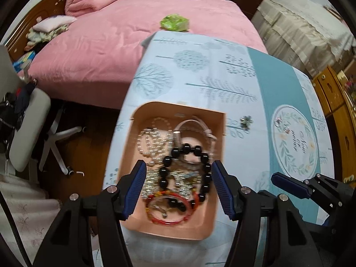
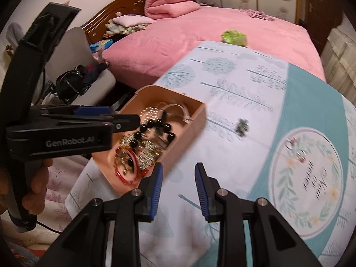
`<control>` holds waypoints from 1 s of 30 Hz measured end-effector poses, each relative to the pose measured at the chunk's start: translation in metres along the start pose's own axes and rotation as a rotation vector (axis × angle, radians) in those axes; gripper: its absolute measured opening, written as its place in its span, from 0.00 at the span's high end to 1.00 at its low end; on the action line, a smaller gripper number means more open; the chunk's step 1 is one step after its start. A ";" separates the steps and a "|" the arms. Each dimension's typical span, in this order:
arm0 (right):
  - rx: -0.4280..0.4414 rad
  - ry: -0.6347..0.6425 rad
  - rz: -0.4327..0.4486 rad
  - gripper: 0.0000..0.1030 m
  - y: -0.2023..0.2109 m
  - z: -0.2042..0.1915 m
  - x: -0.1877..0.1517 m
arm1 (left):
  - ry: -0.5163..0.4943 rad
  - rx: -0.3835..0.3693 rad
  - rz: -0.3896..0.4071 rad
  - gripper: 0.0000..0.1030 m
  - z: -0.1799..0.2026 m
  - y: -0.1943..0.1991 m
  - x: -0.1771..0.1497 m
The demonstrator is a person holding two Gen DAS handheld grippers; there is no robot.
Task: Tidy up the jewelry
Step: 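Withdraw both tools and reach the left tool toward the green flower charm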
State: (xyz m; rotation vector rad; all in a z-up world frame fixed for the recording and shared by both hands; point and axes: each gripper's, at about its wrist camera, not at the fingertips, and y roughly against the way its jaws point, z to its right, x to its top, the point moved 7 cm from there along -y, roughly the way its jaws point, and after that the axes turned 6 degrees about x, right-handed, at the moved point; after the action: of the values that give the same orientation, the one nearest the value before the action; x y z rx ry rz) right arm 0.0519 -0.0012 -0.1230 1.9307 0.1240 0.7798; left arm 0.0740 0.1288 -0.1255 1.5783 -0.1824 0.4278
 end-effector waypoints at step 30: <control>-0.165 -0.277 0.073 0.71 0.056 0.134 -0.049 | -0.341 -0.013 0.064 0.35 0.129 -0.016 0.015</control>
State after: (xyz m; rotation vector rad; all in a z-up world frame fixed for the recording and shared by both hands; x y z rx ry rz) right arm 0.0758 -0.1516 -0.1363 1.8725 -0.1752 0.5444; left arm 0.1136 0.0048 -0.1349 1.6281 -0.4965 0.2033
